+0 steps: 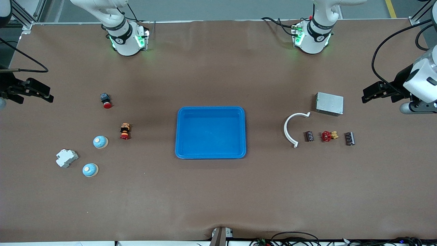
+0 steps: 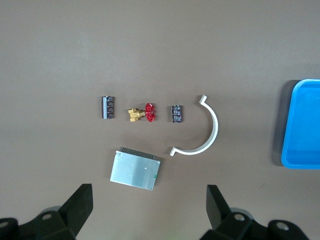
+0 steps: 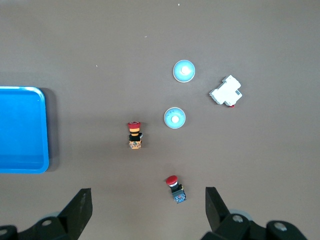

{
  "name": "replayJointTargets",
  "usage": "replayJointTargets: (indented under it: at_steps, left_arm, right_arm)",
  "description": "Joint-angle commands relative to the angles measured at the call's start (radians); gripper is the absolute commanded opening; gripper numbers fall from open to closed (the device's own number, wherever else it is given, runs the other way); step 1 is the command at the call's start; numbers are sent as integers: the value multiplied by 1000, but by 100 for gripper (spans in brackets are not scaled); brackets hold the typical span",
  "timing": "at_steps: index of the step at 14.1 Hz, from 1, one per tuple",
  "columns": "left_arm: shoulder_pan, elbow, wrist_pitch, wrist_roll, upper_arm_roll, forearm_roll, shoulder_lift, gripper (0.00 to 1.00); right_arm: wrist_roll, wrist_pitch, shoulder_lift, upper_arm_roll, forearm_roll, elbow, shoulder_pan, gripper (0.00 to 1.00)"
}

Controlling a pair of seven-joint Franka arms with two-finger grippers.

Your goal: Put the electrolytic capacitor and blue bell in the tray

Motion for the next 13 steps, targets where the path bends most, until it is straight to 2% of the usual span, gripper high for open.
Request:
replayJointTargets:
  at_steps: [1, 13]
  left_arm:
    - [2, 6, -14, 0, 0, -4, -3, 100]
    - [11, 7, -11, 14, 8, -4, 20, 100]
  right_arm:
    - [5, 2, -16, -1, -6, -17, 12, 100]
    - [-3, 5, -15, -2, -10, 0, 10, 100]
